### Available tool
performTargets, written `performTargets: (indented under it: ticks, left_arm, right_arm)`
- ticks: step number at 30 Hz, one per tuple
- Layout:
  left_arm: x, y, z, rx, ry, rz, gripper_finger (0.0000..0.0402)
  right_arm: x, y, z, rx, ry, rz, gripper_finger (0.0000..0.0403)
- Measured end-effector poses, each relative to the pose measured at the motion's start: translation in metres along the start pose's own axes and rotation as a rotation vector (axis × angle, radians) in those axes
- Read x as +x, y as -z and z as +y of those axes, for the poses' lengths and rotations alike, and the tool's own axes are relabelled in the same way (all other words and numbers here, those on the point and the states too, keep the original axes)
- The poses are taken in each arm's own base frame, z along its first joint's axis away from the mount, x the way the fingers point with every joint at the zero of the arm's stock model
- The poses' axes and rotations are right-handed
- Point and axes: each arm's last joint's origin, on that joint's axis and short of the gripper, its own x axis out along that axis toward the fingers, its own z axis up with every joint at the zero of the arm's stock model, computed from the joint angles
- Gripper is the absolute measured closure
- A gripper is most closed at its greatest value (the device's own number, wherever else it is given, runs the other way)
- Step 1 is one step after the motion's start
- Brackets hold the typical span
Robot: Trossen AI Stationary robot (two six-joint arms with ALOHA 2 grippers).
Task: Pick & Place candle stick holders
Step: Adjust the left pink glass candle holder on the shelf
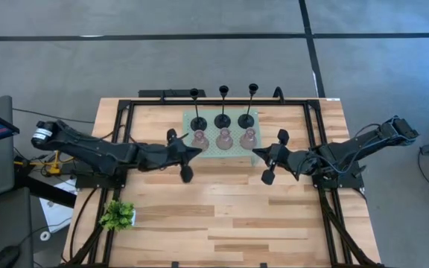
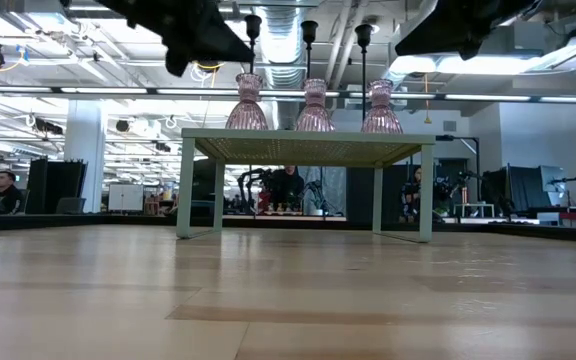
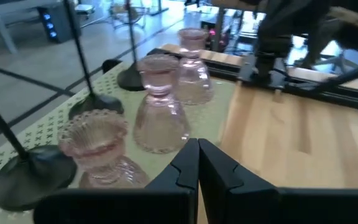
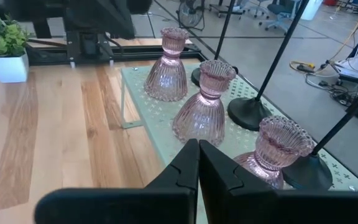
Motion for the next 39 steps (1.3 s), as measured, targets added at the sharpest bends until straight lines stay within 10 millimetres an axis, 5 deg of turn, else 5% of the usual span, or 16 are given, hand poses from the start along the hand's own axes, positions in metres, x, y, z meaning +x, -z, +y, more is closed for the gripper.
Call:
performTargets:
  ticks: [21, 39]
  left_arm:
    - [0.034, 0.015, -0.013, -0.006, -0.066, -0.066, 0.0398]
    - [0.033, 0.014, -0.013, 0.001, -0.193, -0.096, 0.0398]
  right_arm:
    - [0.000, 0.001, 0.000, -0.010, 0.010, 0.009, 0.0403]
    - [0.000, 0.003, -0.001, -0.026, 0.012, 0.026, 0.0403]
